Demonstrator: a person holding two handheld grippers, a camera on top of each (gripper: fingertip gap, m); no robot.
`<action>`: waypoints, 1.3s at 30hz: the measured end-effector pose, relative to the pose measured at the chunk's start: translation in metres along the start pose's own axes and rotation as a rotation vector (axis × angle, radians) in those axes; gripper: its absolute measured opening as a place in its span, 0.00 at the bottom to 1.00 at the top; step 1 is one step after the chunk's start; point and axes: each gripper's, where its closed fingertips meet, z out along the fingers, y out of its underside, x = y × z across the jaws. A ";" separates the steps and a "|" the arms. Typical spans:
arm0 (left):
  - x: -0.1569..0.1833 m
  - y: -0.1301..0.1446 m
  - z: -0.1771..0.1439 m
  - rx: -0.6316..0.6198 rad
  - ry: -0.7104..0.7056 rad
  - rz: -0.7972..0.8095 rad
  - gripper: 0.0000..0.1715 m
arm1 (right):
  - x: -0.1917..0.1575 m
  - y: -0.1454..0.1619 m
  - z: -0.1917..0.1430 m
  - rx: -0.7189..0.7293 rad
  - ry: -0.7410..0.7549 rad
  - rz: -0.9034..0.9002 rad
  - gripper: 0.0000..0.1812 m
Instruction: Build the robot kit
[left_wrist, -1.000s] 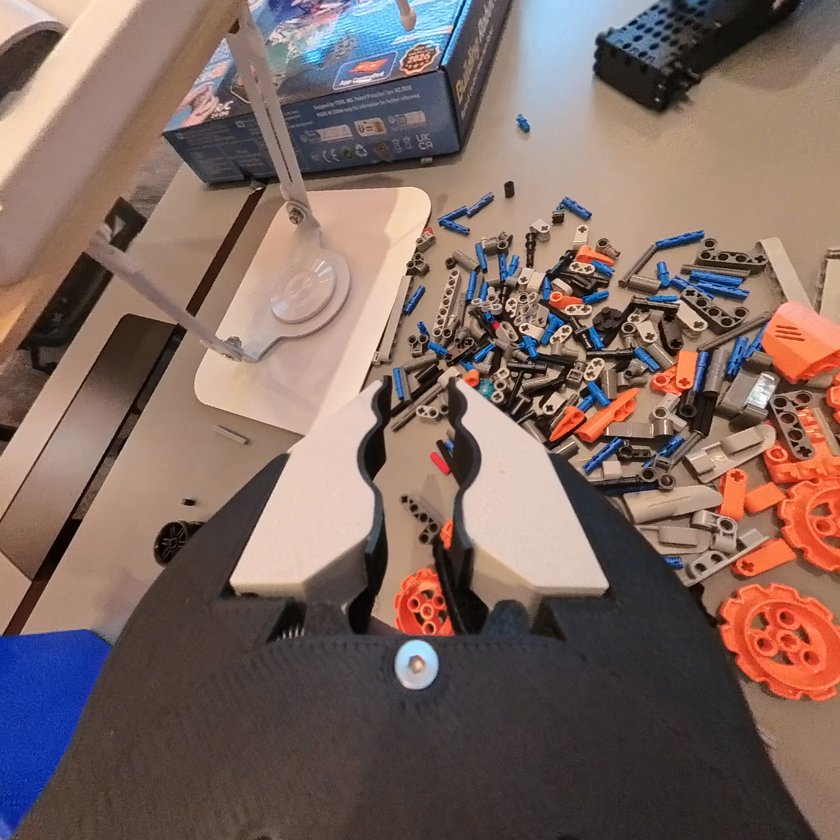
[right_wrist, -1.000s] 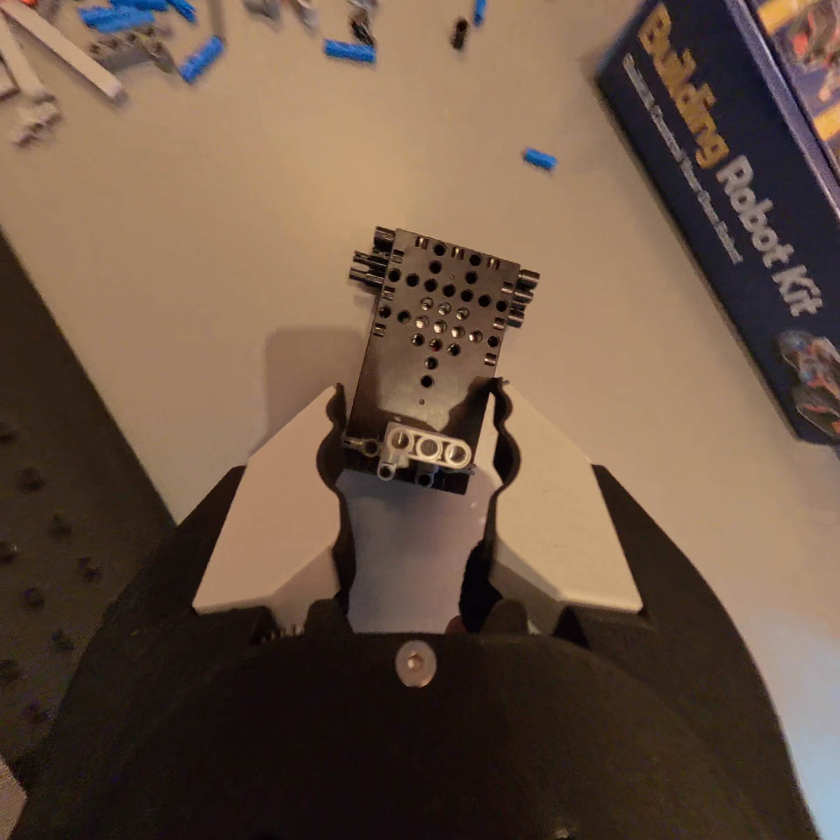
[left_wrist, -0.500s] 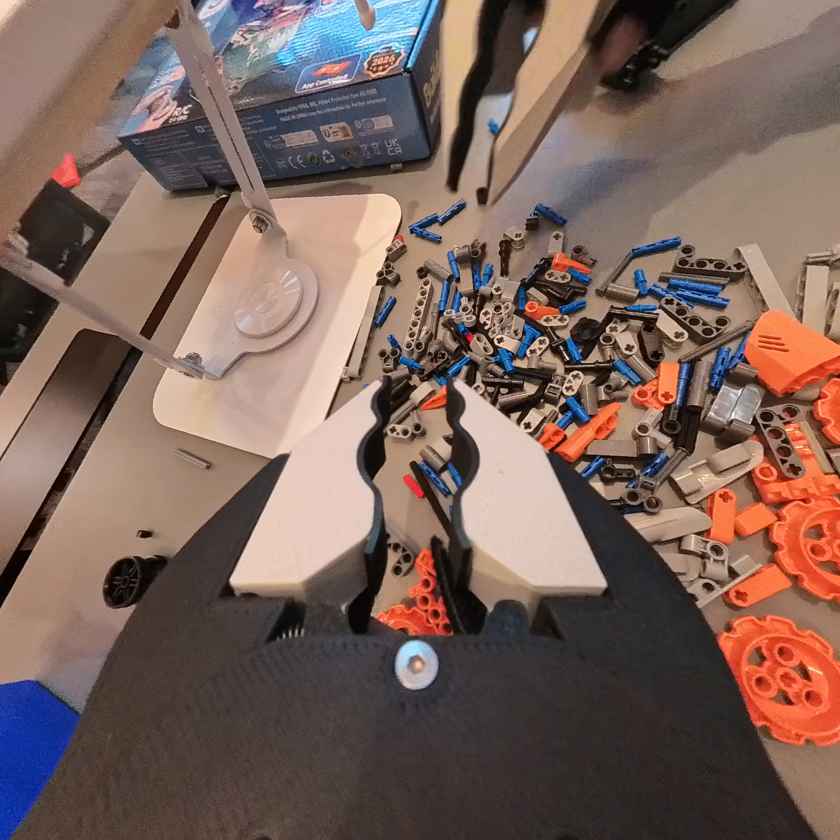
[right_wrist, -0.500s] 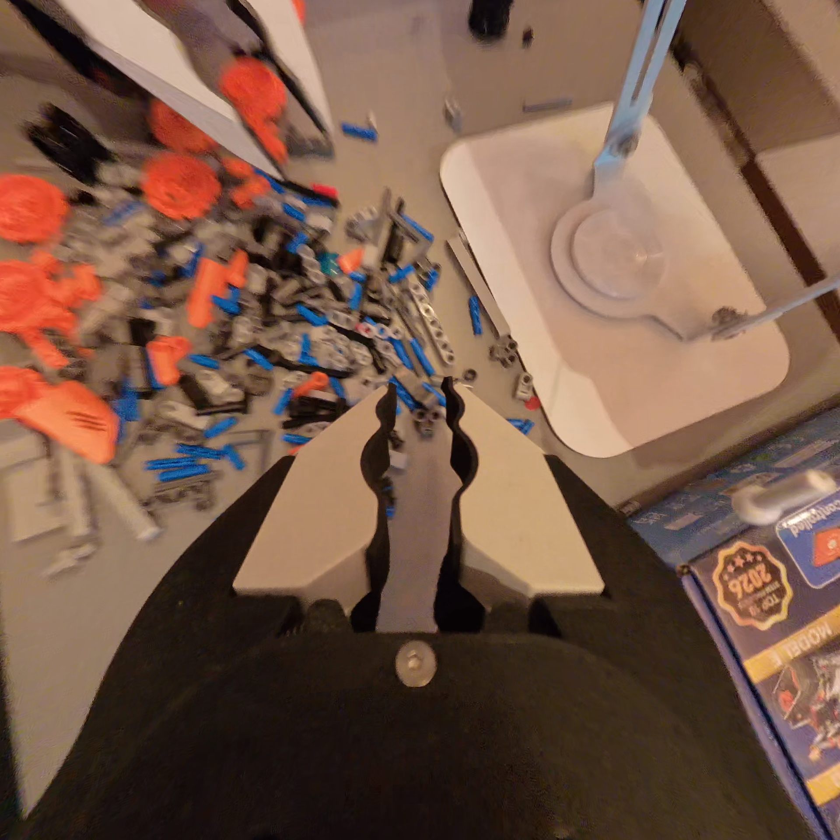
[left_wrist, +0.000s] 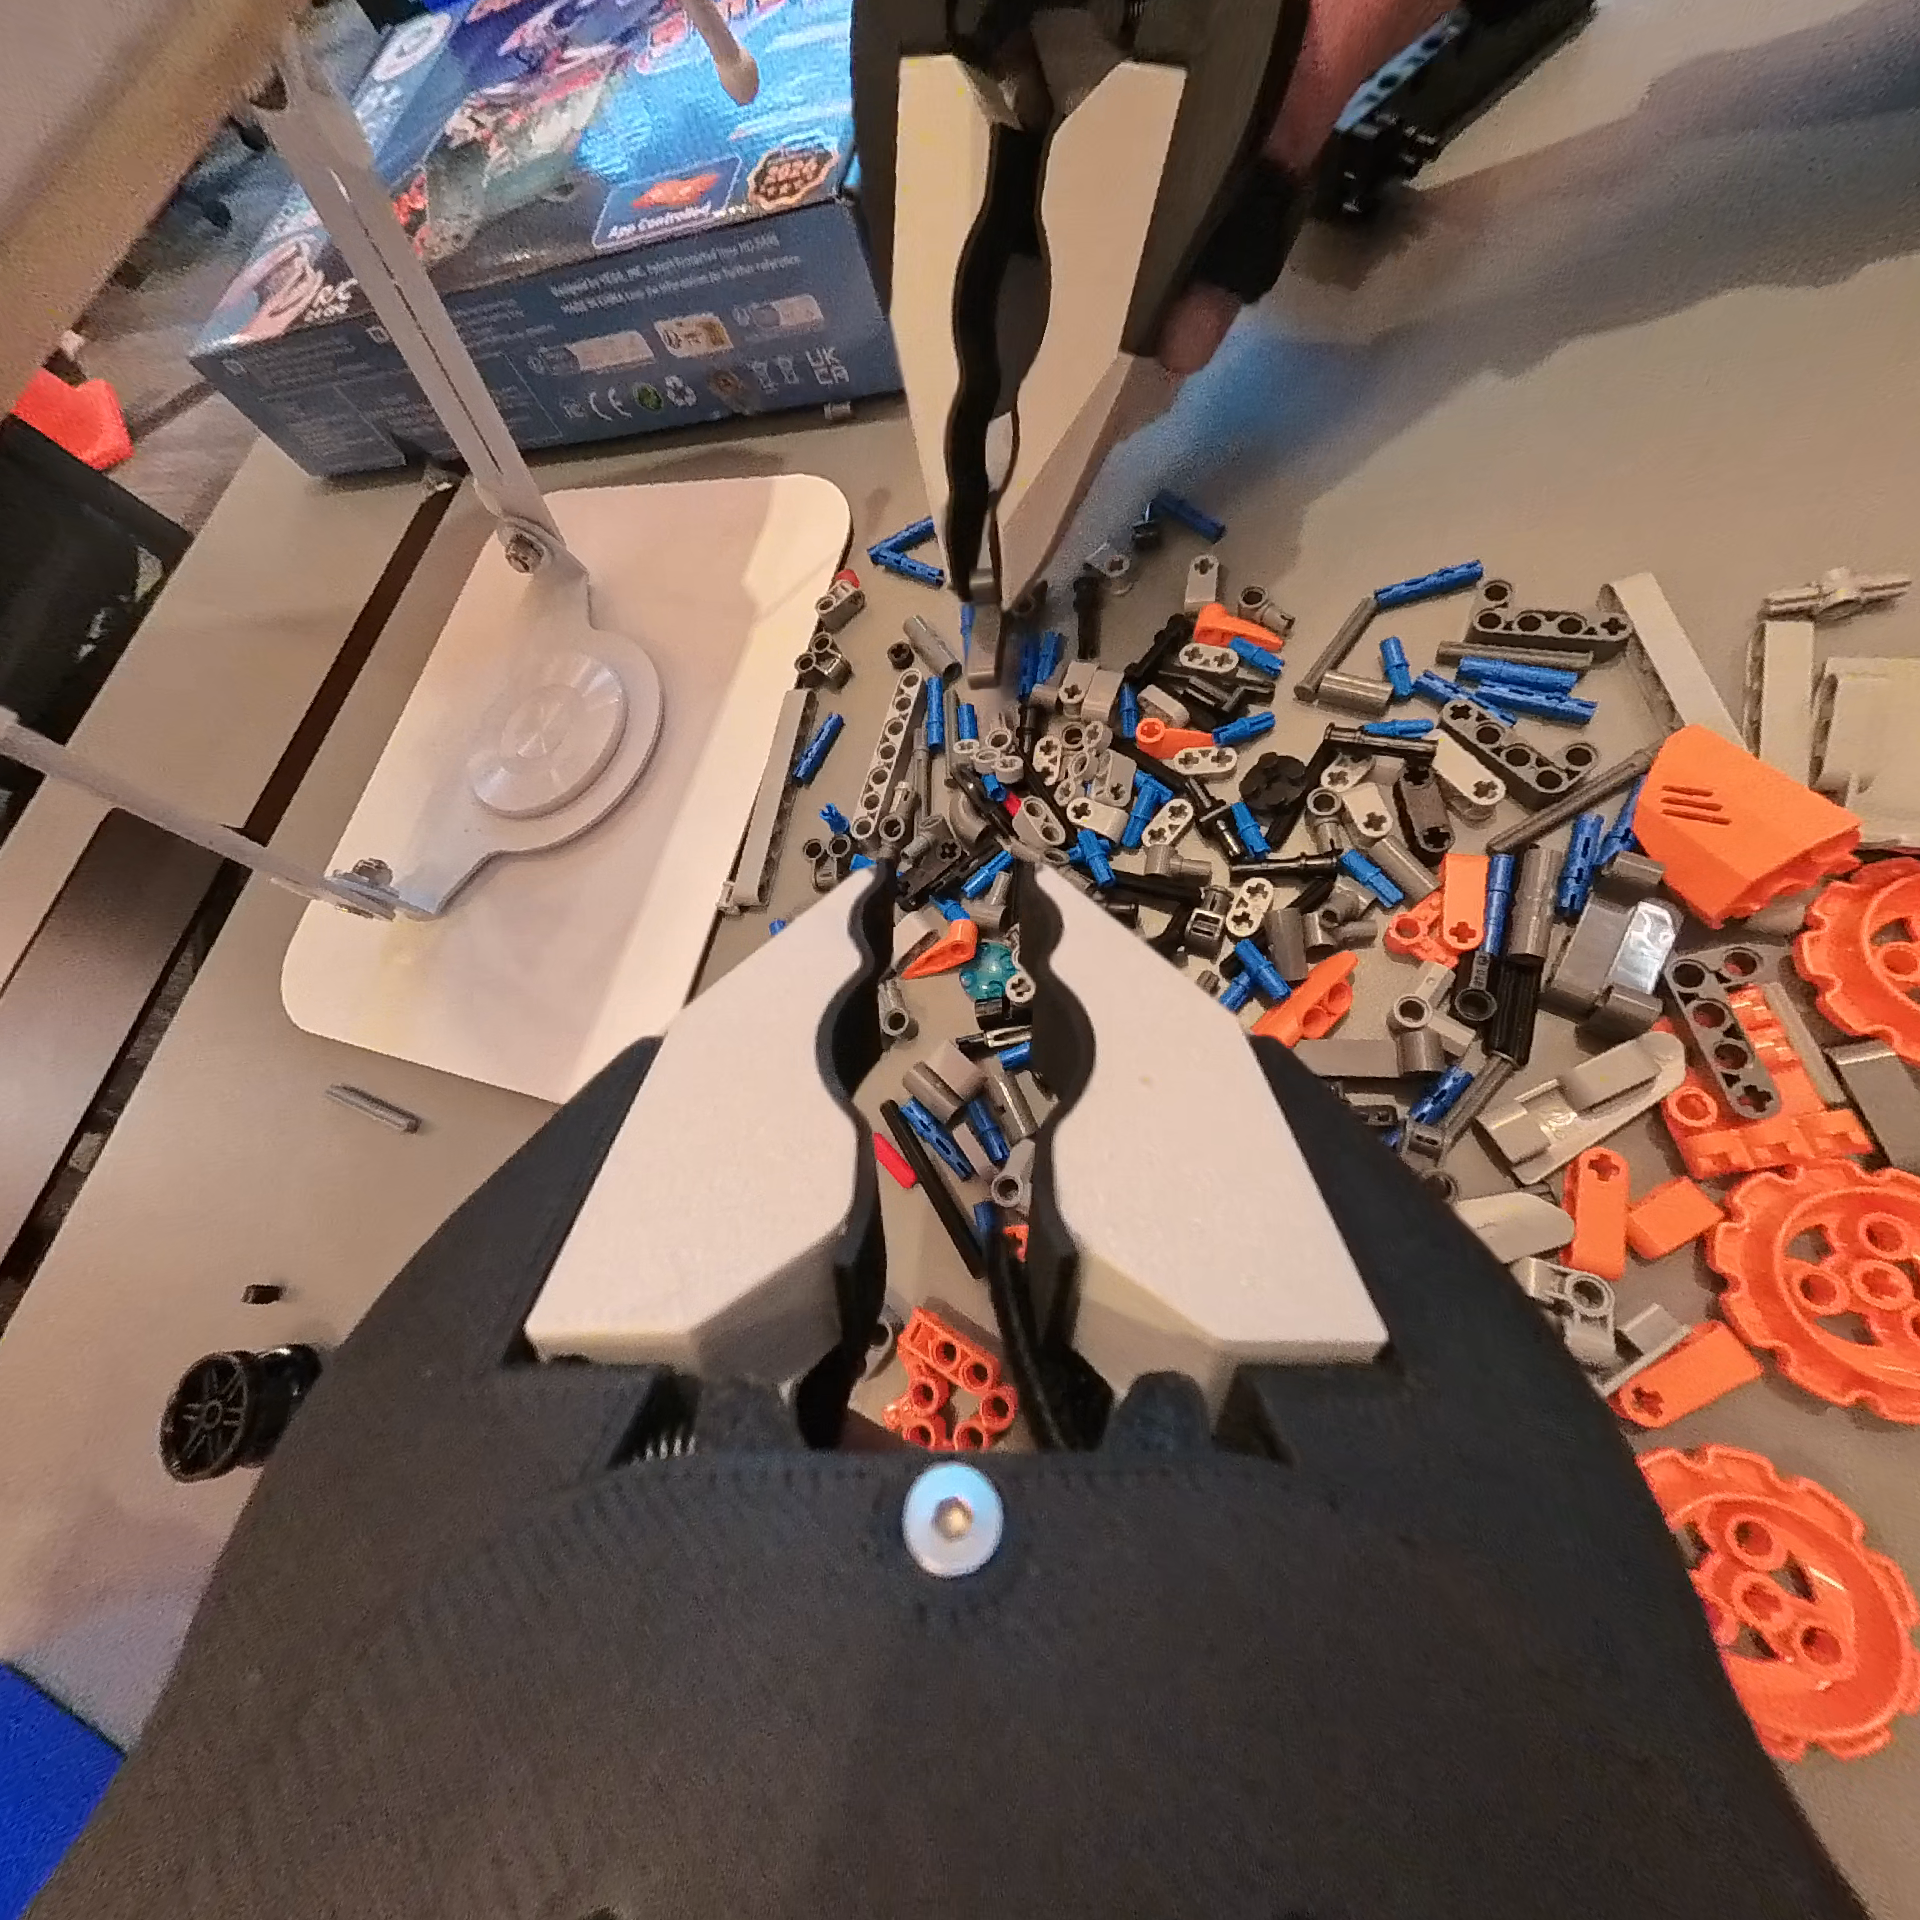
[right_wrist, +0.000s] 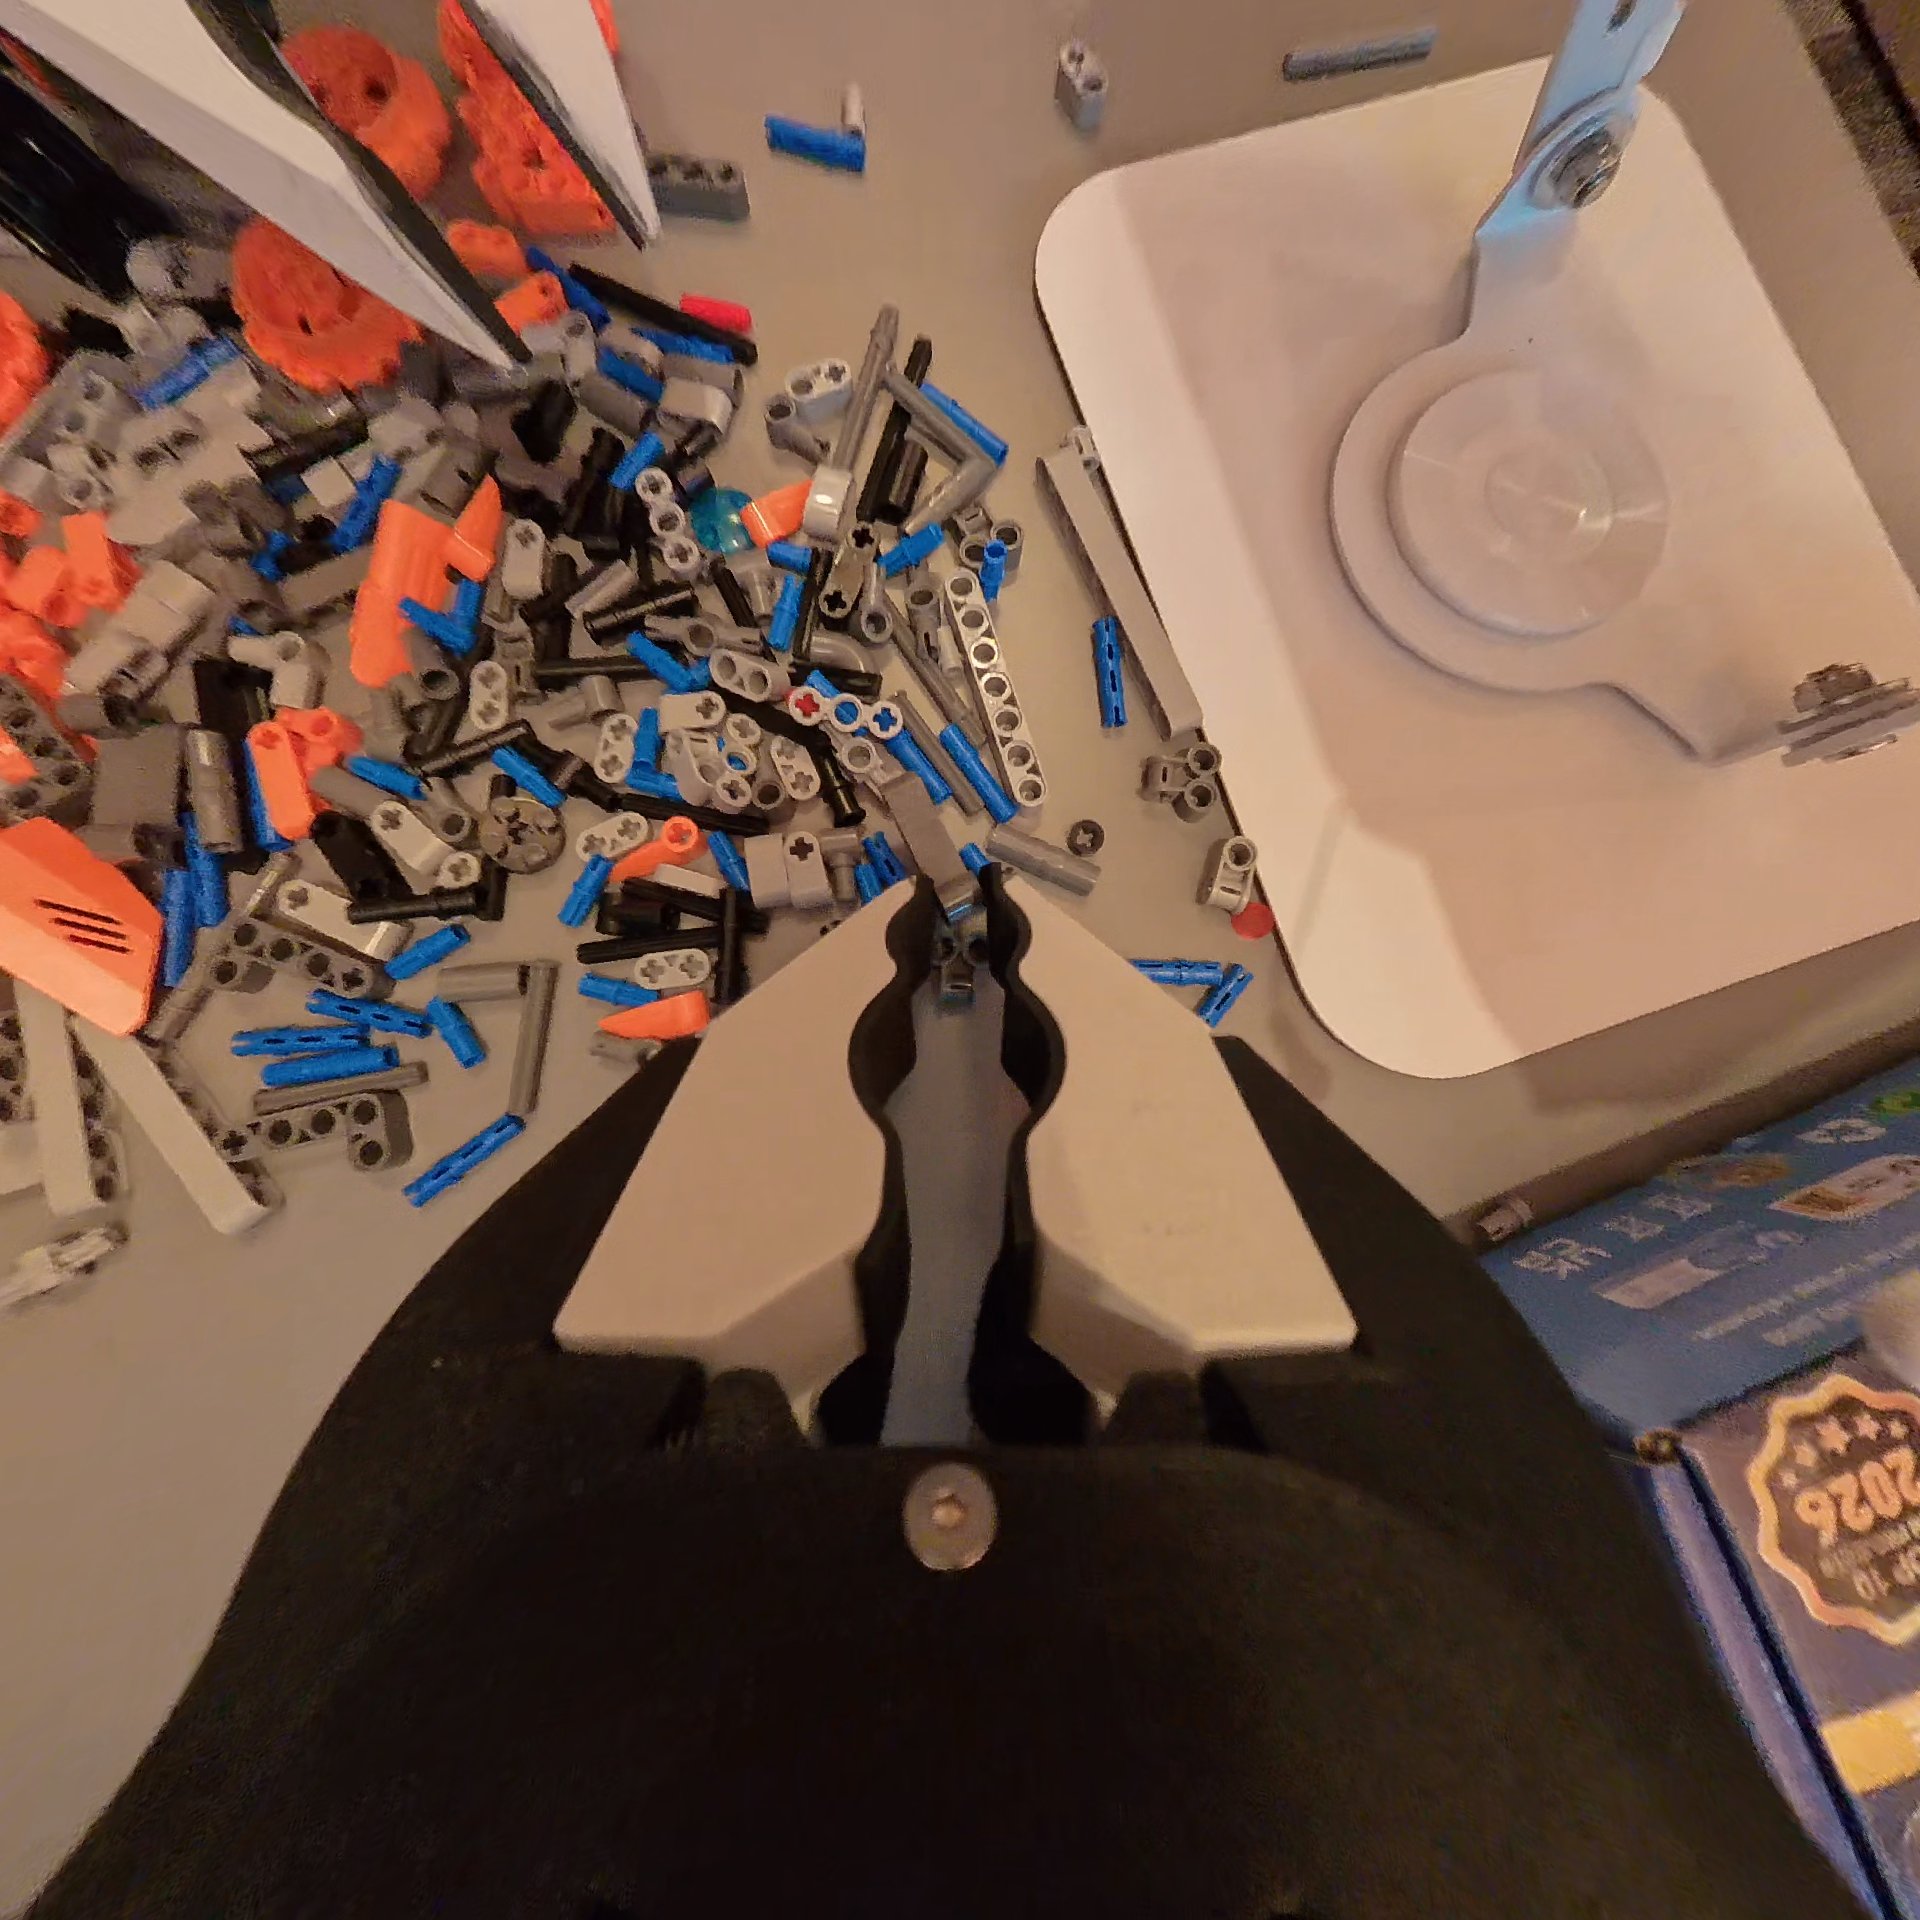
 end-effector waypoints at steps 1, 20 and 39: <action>-0.001 -0.001 0.000 0.004 -0.007 0.001 0.12 | 0.000 -0.004 -0.004 0.018 0.004 0.005 0.04; 0.027 -0.061 0.018 0.165 -0.158 0.361 0.10 | -0.072 -0.068 -0.064 0.388 -0.294 0.195 0.04; 0.012 -0.083 -0.002 0.315 -0.232 0.269 0.16 | -0.066 -0.072 -0.067 0.462 -0.334 0.275 0.04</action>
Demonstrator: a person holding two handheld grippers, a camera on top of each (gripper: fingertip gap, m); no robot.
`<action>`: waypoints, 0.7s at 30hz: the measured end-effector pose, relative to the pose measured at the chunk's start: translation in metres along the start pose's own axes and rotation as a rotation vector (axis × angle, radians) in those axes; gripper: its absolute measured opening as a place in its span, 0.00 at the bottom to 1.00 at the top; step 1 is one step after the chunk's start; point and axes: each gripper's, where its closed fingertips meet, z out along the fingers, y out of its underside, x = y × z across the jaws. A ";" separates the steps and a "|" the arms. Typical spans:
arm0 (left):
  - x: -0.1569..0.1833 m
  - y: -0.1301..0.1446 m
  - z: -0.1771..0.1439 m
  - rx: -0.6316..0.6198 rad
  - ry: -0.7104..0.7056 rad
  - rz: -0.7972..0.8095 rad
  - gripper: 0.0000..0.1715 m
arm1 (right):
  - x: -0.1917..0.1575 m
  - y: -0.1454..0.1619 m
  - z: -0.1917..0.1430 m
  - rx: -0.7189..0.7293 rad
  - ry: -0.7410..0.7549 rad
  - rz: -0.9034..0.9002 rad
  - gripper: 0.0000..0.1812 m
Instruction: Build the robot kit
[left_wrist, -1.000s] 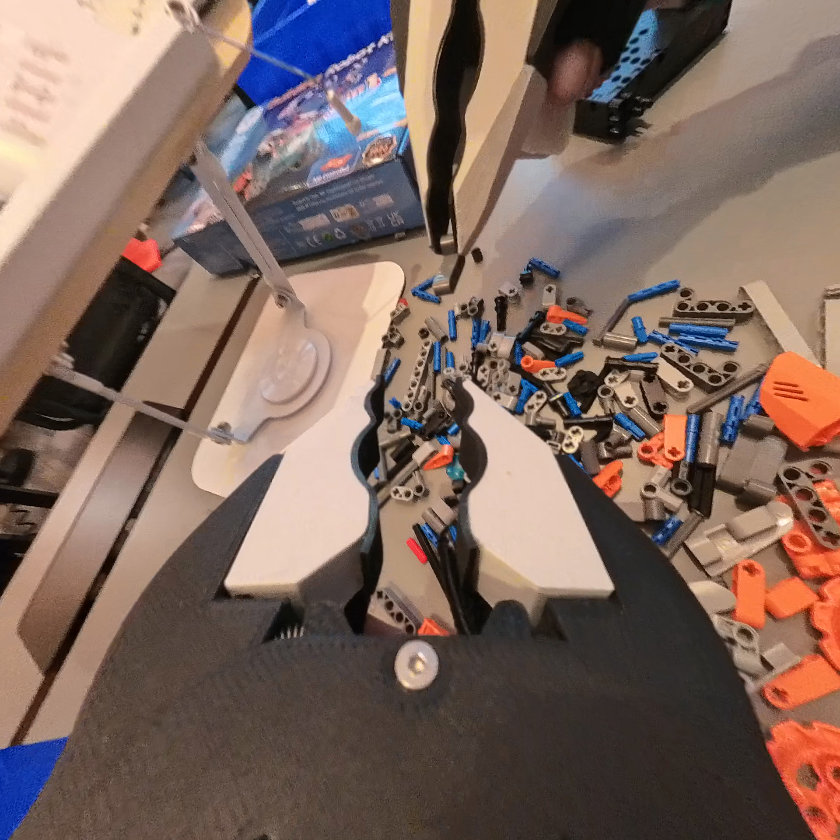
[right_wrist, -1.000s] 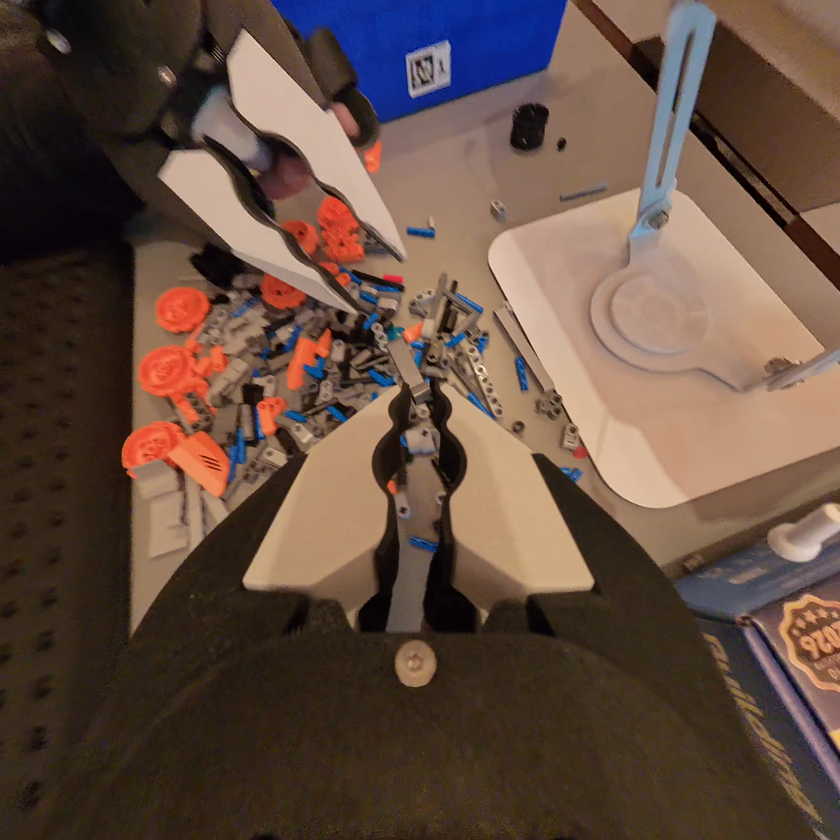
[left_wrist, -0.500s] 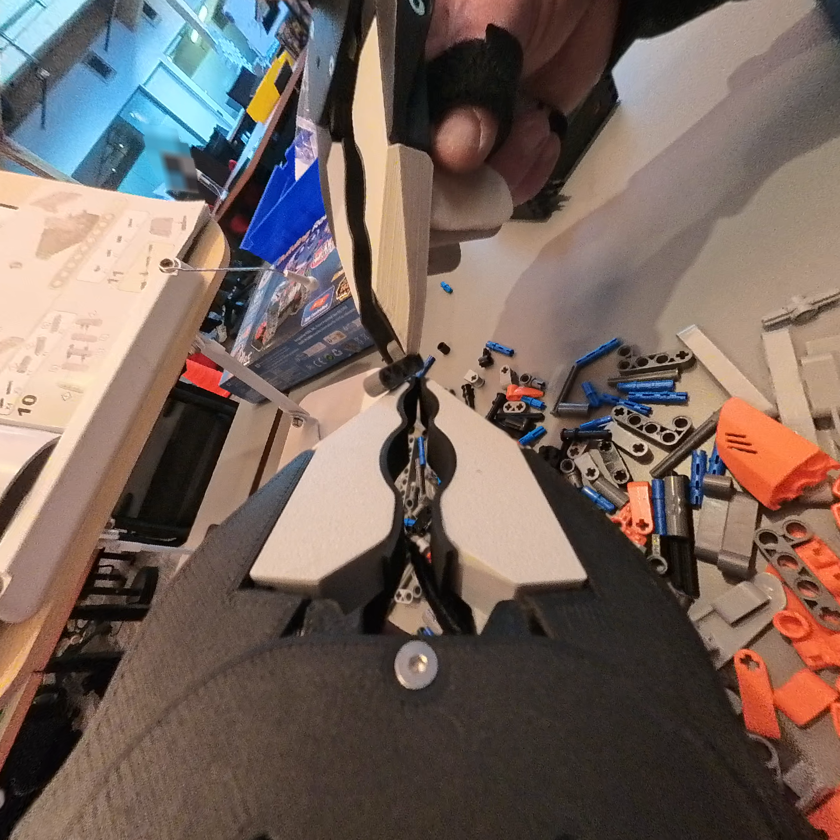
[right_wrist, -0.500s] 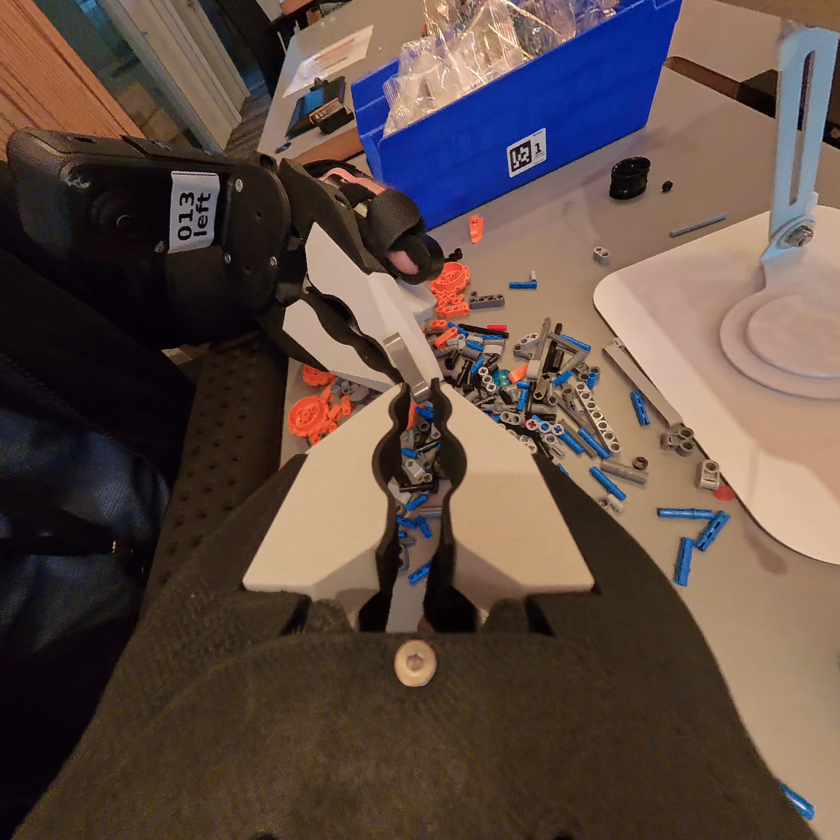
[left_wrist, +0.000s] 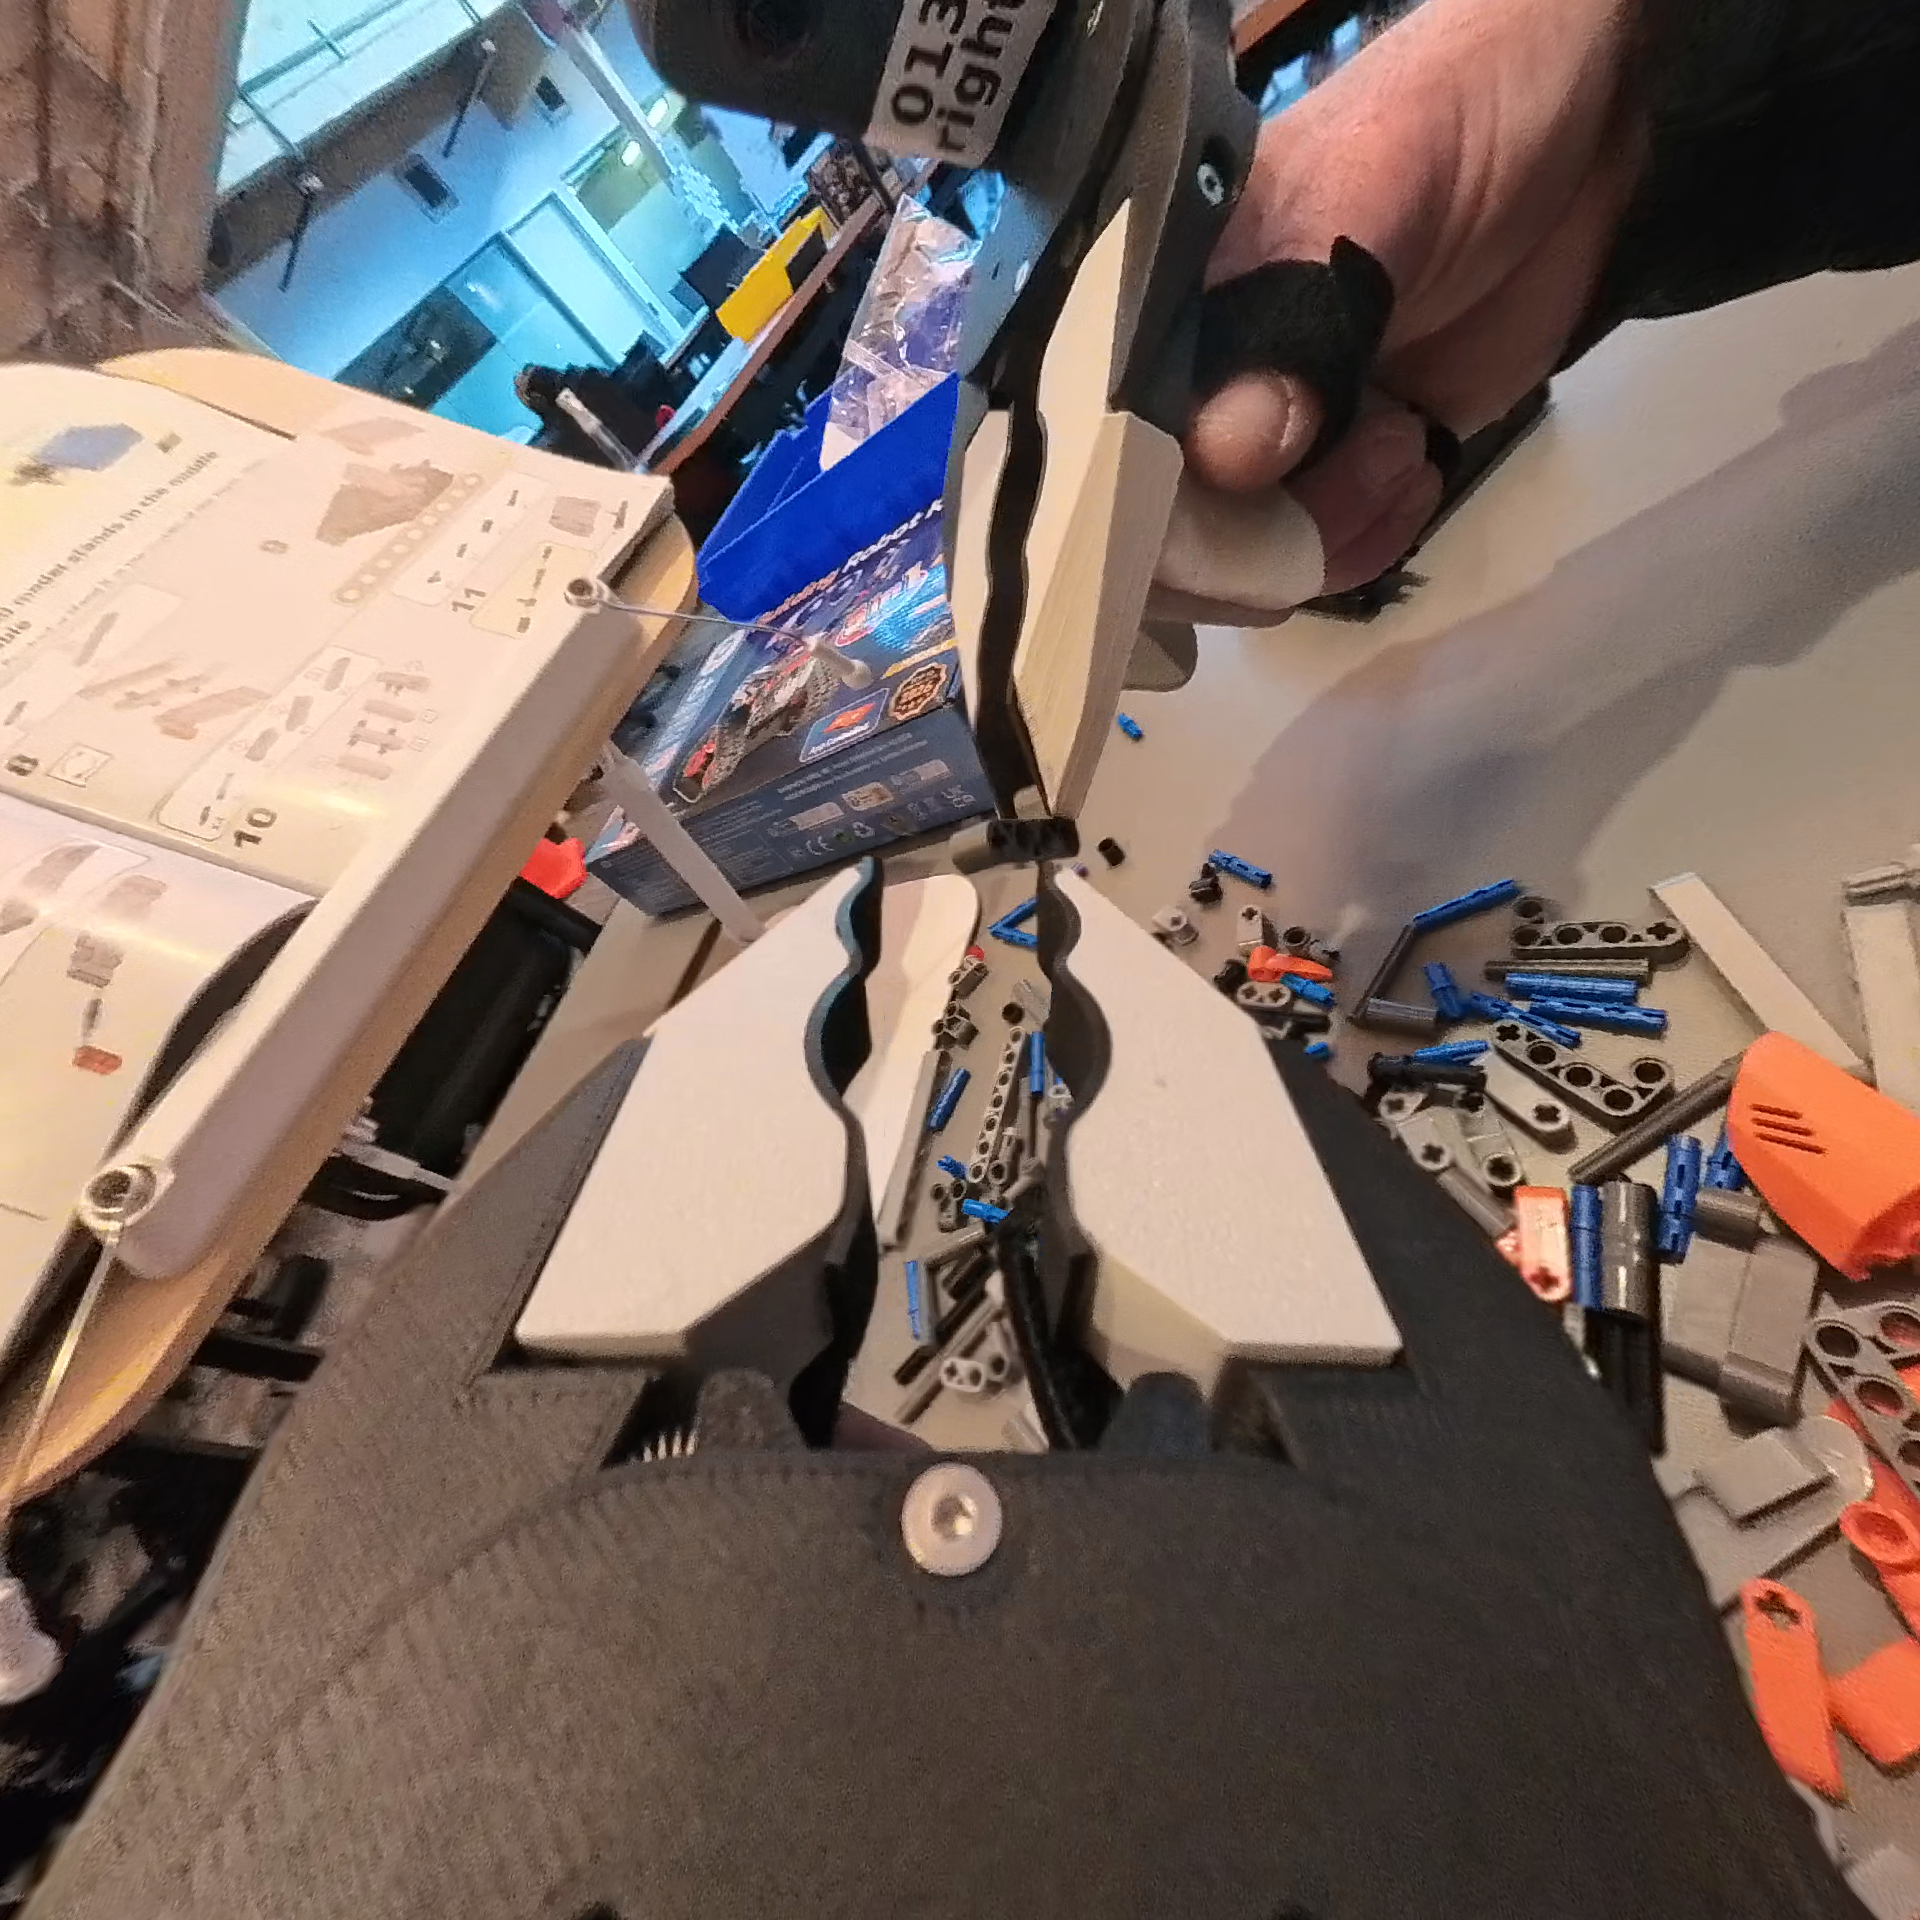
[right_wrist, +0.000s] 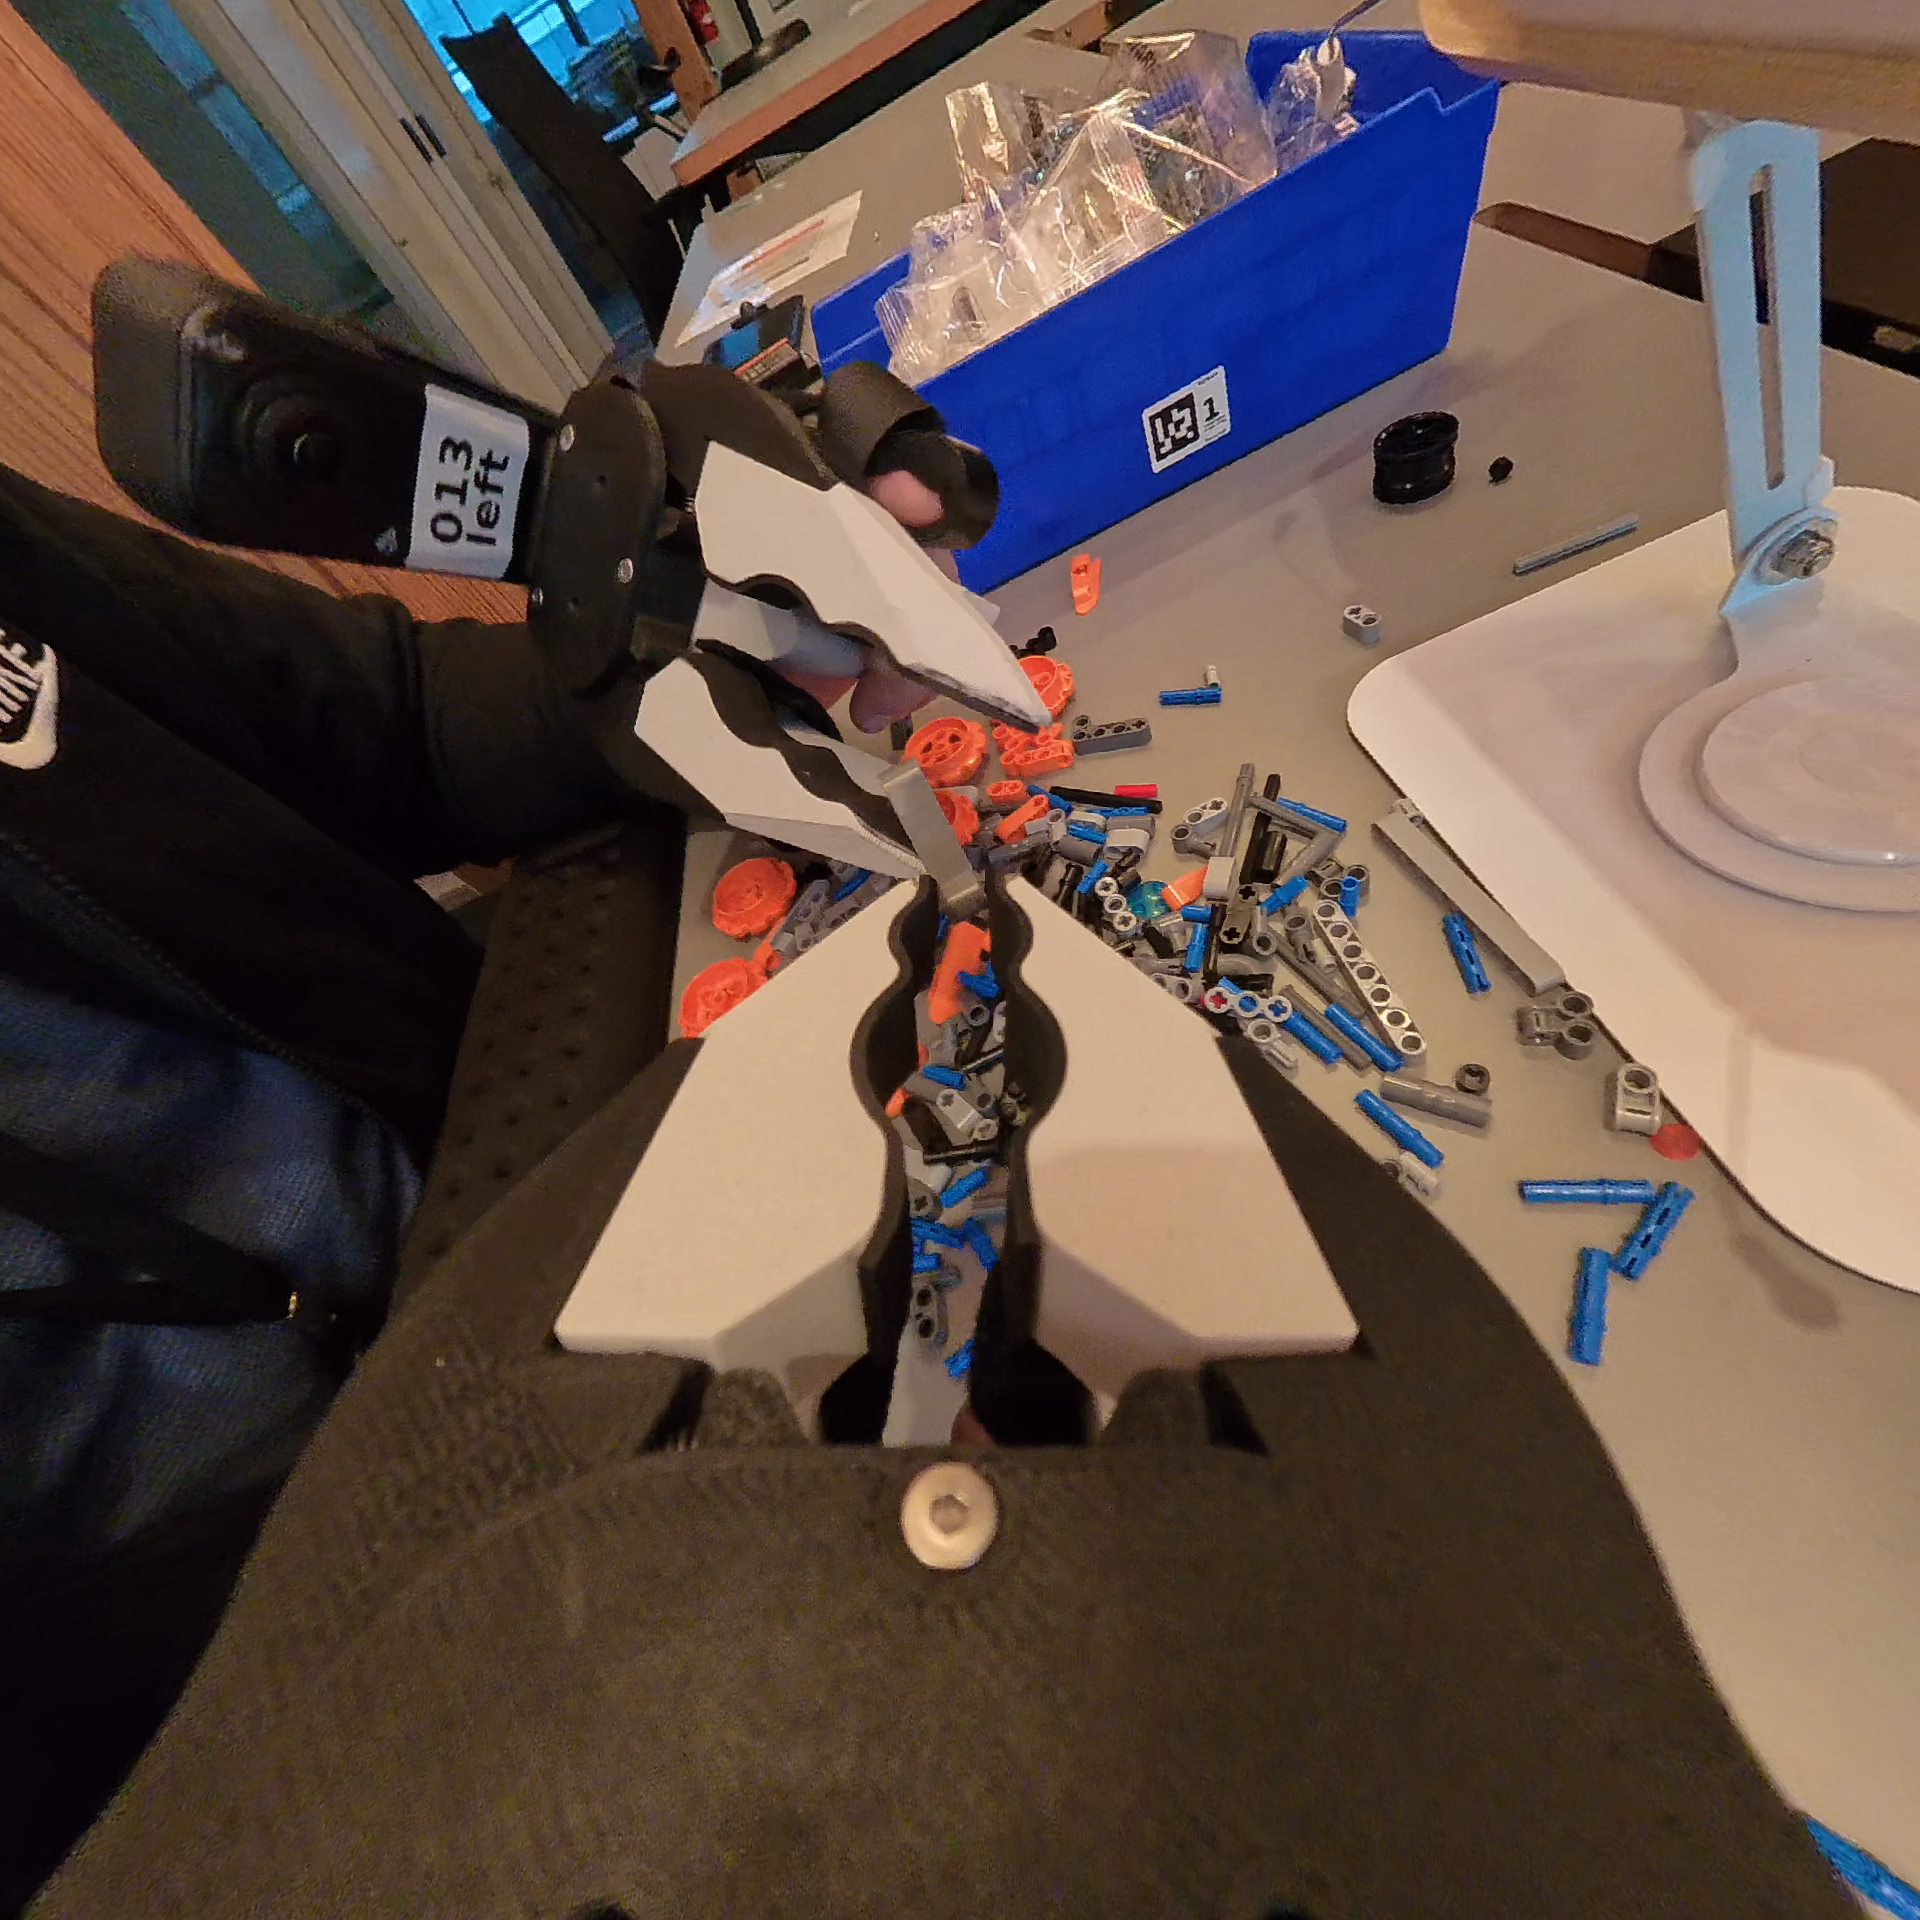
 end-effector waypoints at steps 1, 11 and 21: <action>0.001 -0.001 -0.001 0.000 -0.005 0.027 0.16 | -0.001 0.000 0.000 0.001 -0.011 0.016 0.04; 0.015 -0.007 -0.003 0.007 0.029 0.144 0.10 | -0.005 0.004 -0.002 -0.003 -0.100 0.136 0.04; 0.010 0.005 -0.013 -0.067 0.027 0.217 0.11 | -0.012 0.058 -0.021 -0.307 0.019 0.120 0.04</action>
